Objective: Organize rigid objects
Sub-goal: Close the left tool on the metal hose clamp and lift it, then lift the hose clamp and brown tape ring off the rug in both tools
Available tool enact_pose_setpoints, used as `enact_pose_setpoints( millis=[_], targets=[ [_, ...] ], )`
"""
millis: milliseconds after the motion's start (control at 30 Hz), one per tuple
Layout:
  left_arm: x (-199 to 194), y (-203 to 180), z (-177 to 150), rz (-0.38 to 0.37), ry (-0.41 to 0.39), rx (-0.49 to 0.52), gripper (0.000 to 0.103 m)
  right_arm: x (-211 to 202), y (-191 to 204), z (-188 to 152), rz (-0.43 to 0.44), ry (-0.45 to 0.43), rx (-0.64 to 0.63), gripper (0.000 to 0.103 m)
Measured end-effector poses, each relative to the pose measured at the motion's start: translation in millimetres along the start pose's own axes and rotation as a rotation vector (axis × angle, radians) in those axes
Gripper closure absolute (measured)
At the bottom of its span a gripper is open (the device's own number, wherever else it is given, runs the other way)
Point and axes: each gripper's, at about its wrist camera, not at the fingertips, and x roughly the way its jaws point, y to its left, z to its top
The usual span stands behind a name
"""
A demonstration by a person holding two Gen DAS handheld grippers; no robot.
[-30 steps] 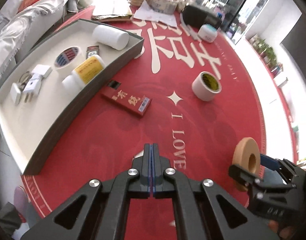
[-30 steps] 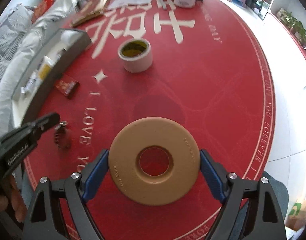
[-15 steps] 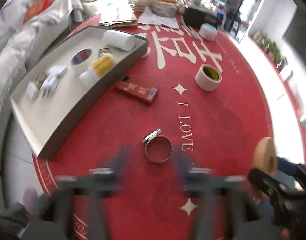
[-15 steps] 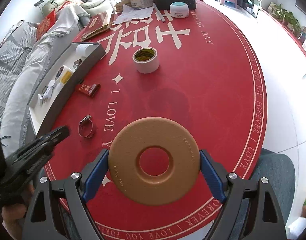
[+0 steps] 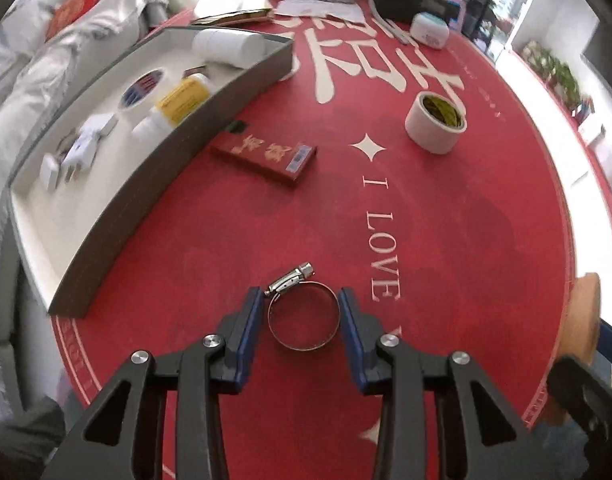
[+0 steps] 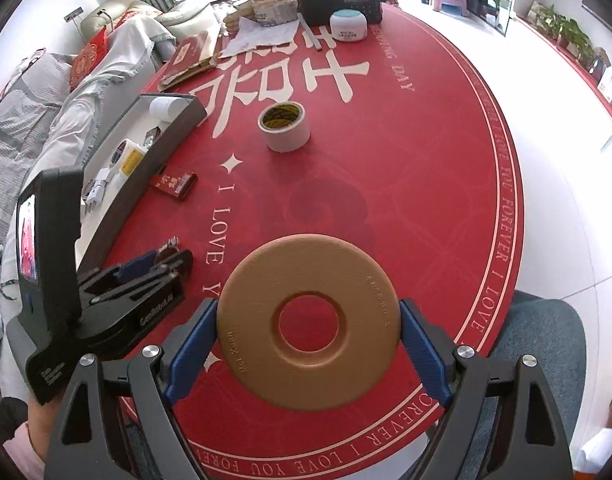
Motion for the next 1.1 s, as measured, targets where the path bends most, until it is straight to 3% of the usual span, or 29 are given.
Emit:
enact_pose_setpoints(
  millis=[267,400,1100],
  targets=[
    [-65.9,18.5,-21.1,0.055,-0.144,-0.07,0.062,-5.6,22.1,-1.8,-0.022,-0.026,-0.068,0.015],
    [-78.3,21.8,-29.4,0.079,-0.177,-0.068,0.062,-6.9,35.0,-4.1,-0.043,-0.032,-0.119,0.015],
    [-72.5,18.9,-30.4,0.079,-0.163,-0.057,0.062,-2.3,58.3,-6.2,-0.11,-0.032,-0.233,0.015]
  ],
)
